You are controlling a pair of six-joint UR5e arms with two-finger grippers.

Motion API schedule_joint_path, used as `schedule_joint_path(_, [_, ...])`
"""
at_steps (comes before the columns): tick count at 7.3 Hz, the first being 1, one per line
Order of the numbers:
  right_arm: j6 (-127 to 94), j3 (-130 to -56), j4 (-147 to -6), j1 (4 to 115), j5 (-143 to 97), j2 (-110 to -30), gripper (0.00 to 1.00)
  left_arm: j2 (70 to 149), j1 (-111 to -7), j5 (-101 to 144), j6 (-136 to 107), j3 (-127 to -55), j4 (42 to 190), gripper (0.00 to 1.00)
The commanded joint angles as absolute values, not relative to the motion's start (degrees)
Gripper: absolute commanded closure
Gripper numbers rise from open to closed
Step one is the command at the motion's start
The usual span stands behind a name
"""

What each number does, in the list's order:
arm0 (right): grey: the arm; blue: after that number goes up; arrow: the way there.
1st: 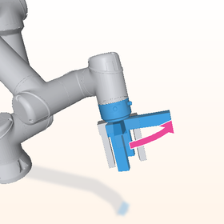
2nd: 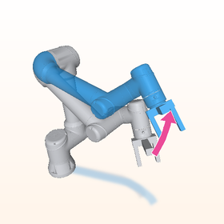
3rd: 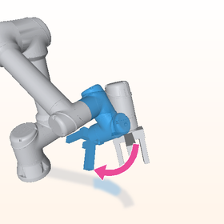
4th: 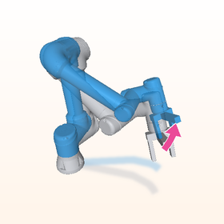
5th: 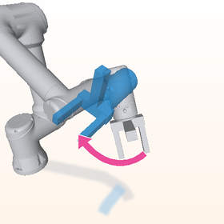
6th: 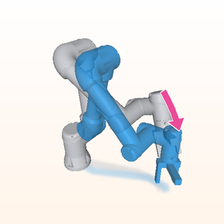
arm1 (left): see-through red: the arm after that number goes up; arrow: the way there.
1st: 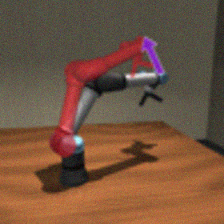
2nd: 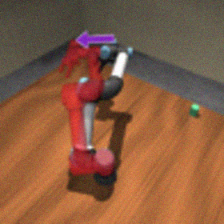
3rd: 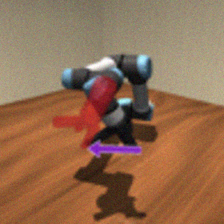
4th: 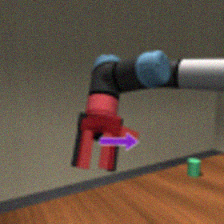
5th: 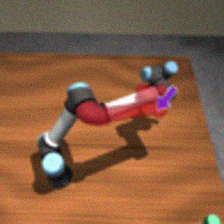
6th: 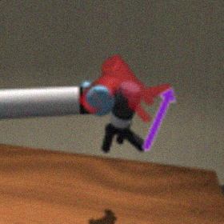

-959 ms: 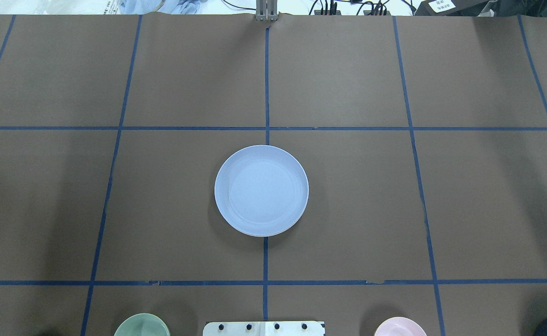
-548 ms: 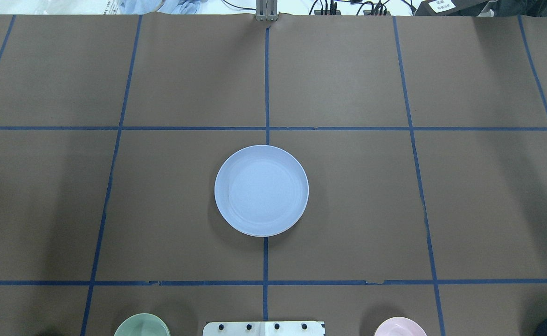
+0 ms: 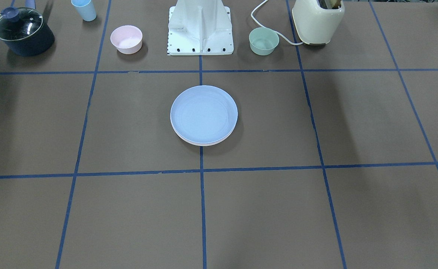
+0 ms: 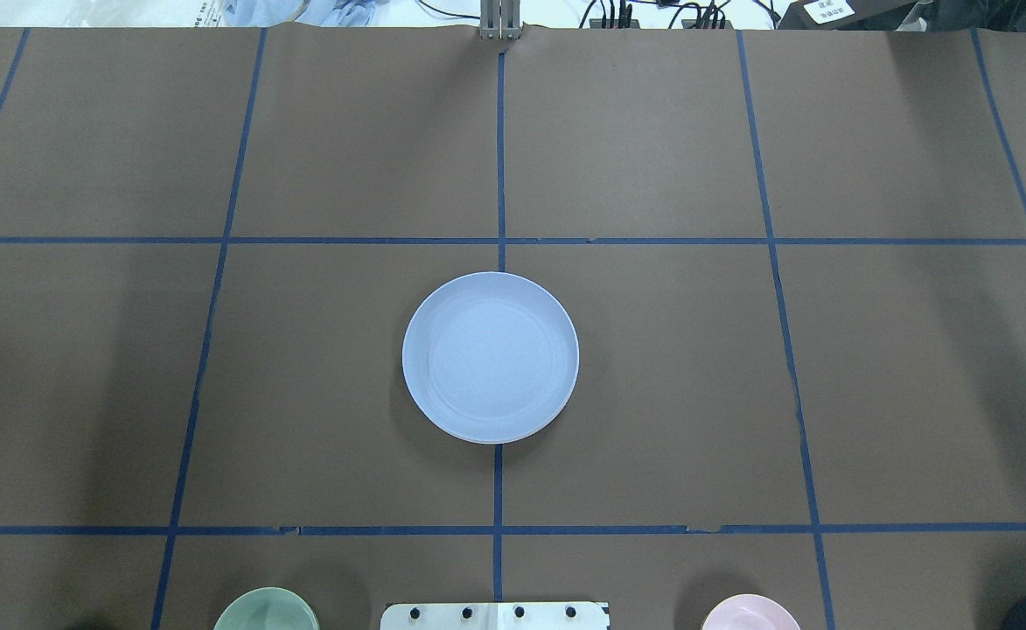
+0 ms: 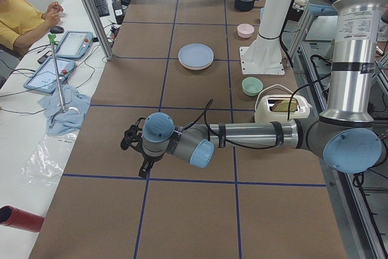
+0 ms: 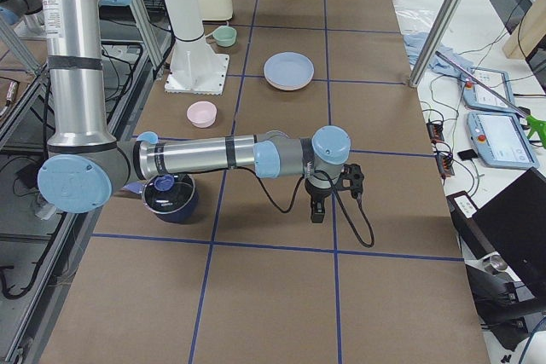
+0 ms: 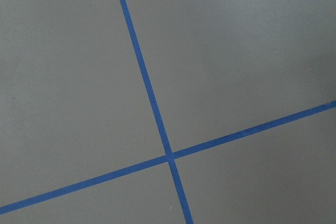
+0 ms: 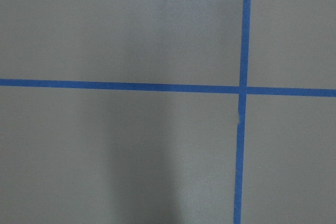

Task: Stack three plates with pink and blue

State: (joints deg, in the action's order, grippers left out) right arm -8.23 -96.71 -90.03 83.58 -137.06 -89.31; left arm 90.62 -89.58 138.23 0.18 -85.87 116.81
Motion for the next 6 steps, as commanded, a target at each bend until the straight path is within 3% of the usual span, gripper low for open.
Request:
schedule_joint_path(1, [-8.3,-96.6,-90.1,83.6,-137.2,-89.4,0.0,90.6,-89.6,138.3,0.2,-85.8,116.9,0.0])
schedule_joint_path(6, [-8.3,-97.0,-90.0,83.6,-137.1,-89.3,0.0,90.7,-89.6,138.3,0.5,-85.7,117.0,0.0])
